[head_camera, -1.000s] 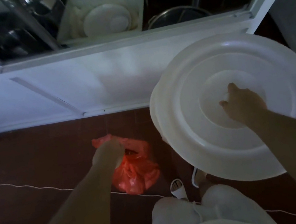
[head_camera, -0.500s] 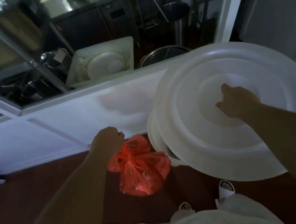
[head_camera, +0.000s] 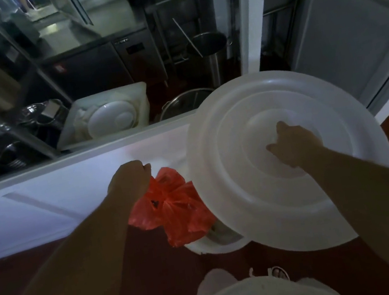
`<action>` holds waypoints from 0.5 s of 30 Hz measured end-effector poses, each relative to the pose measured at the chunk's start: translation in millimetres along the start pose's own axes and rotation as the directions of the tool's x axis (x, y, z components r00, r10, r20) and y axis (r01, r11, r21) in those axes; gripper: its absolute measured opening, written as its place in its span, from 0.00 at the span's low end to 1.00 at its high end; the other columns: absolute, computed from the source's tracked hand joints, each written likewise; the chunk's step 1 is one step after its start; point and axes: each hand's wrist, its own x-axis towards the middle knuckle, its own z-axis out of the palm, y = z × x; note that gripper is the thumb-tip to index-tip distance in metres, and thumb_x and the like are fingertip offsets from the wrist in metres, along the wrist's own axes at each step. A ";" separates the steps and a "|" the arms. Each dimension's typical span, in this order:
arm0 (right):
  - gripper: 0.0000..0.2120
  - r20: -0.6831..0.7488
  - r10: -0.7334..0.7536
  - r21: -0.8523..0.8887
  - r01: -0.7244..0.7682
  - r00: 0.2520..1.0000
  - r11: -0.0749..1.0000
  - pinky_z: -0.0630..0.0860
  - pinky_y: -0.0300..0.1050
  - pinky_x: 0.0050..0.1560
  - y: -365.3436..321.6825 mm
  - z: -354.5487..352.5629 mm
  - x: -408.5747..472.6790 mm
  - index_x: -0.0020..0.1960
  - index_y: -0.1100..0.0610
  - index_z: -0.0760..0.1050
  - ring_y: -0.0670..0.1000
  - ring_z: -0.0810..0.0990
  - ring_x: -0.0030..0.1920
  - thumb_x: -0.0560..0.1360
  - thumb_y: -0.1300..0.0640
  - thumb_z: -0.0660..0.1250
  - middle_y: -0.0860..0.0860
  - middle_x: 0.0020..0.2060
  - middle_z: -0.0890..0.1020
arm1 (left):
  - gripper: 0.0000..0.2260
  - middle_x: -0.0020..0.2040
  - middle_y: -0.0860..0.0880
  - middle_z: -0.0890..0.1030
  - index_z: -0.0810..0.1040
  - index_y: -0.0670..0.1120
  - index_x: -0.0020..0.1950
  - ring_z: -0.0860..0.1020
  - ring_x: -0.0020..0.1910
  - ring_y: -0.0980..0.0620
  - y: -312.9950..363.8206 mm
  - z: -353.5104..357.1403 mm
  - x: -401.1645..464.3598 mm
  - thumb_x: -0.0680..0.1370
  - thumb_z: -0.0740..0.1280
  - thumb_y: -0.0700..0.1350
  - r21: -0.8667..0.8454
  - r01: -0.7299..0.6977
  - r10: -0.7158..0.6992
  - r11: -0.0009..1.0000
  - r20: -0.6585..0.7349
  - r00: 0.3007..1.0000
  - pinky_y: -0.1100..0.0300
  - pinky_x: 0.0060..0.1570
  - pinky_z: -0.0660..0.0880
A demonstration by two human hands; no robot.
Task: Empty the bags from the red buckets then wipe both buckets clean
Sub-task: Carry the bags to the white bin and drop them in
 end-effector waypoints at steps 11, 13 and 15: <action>0.27 0.035 0.186 -0.030 -0.185 0.982 0.982 0.78 0.58 0.54 80.8 0.9 35.3 0.70 0.58 0.65 0.64 0.81 0.54 0.79 0.44 0.67 0.61 0.52 0.81 | 0.19 0.50 0.40 0.81 0.80 0.38 0.54 0.81 0.56 0.38 88.5 60.8 71.5 0.87 0.57 0.51 -0.177 0.013 0.028 0.984 0.229 0.973 0.51 0.52 0.73; 0.28 0.036 0.240 -0.061 -0.238 0.970 0.969 0.77 0.57 0.54 90.9 5.3 33.1 0.72 0.58 0.64 0.64 0.81 0.54 0.79 0.43 0.66 0.61 0.53 0.81 | 0.18 0.54 0.39 0.82 0.81 0.38 0.56 0.80 0.59 0.39 98.4 82.7 78.6 0.87 0.58 0.50 -0.173 -0.036 0.081 0.984 0.263 0.961 0.51 0.57 0.73; 0.28 0.041 0.292 -0.078 -0.288 0.956 0.954 0.77 0.56 0.54 96.3 10.2 30.3 0.73 0.57 0.64 0.63 0.81 0.54 0.80 0.43 0.66 0.60 0.53 0.81 | 0.16 0.59 0.39 0.83 0.81 0.37 0.61 0.80 0.61 0.39 108.1 97.0 84.0 0.87 0.59 0.48 -0.169 -0.024 0.084 0.985 0.353 0.932 0.53 0.55 0.73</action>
